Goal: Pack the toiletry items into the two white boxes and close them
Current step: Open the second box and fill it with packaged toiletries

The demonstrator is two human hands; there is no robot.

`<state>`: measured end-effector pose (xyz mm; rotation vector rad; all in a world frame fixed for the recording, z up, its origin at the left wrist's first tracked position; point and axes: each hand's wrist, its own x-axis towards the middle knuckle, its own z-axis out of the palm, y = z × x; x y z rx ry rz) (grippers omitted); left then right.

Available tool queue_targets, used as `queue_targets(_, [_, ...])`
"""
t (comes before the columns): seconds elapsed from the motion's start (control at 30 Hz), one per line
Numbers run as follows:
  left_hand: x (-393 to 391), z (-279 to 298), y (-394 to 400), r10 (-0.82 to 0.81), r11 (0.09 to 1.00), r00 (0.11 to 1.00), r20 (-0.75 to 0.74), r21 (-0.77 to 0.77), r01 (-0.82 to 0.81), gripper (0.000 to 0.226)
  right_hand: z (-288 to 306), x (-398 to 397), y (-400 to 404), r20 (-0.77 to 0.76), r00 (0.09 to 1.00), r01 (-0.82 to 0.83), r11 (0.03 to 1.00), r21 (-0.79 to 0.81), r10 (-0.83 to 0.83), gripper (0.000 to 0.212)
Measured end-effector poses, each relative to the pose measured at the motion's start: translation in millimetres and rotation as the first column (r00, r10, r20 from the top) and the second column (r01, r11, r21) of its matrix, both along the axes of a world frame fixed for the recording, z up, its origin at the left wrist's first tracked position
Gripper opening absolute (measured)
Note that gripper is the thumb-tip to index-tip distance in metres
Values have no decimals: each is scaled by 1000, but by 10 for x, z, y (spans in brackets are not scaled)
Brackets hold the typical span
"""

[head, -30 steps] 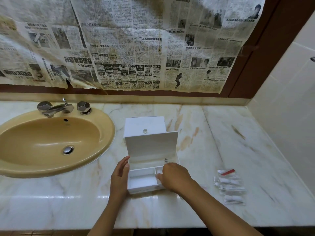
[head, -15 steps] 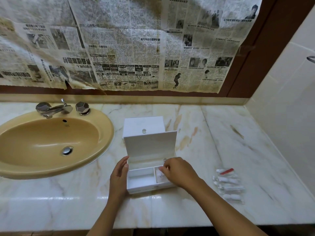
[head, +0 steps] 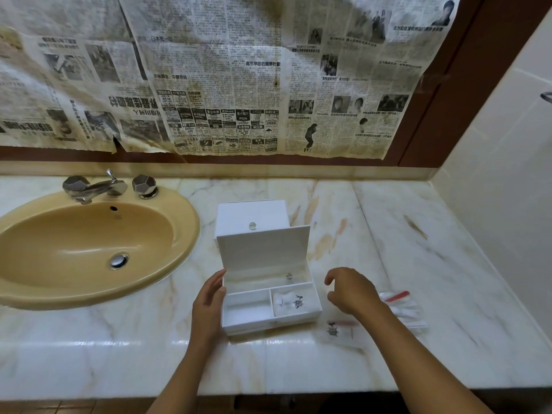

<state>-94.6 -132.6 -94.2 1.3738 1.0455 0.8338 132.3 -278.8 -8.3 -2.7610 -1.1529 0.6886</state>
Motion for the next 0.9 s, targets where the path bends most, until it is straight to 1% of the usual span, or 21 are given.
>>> queue_targets(0.17, [-6, 2, -20, -14, 1000, 1000, 6, 16, 14, 31, -93, -50, -34, -62, 995, -91, 973, -212, 80, 50])
queue_targets(0.27, [-9, 1, -15, -26, 999, 1000, -1, 26, 26, 31, -168, -88, -67, -77, 989, -141, 950, -277, 124, 56])
queue_targets(0.37, [-8, -6, -9, -24, 999, 1000, 1, 29, 24, 31, -225, -119, -96, -45, 988, -157, 955, -253, 151, 46])
queue_targets(0.5, [-3, -11, -8, -23, 999, 1000, 3, 28, 23, 31, -243, -114, -86, -67, 993, -115, 962, -248, 101, 34])
queue_targets(0.67, [4, -11, -21, -28, 999, 1000, 2, 30, 28, 31, -225, -111, -80, -13, 994, -105, 967, -231, 105, 22])
queue_targets(0.9, [-18, -18, 0, -42, 999, 999, -7, 25, 42, 32, -90, -103, -28, 70, 987, -122, 964, -236, 142, 21])
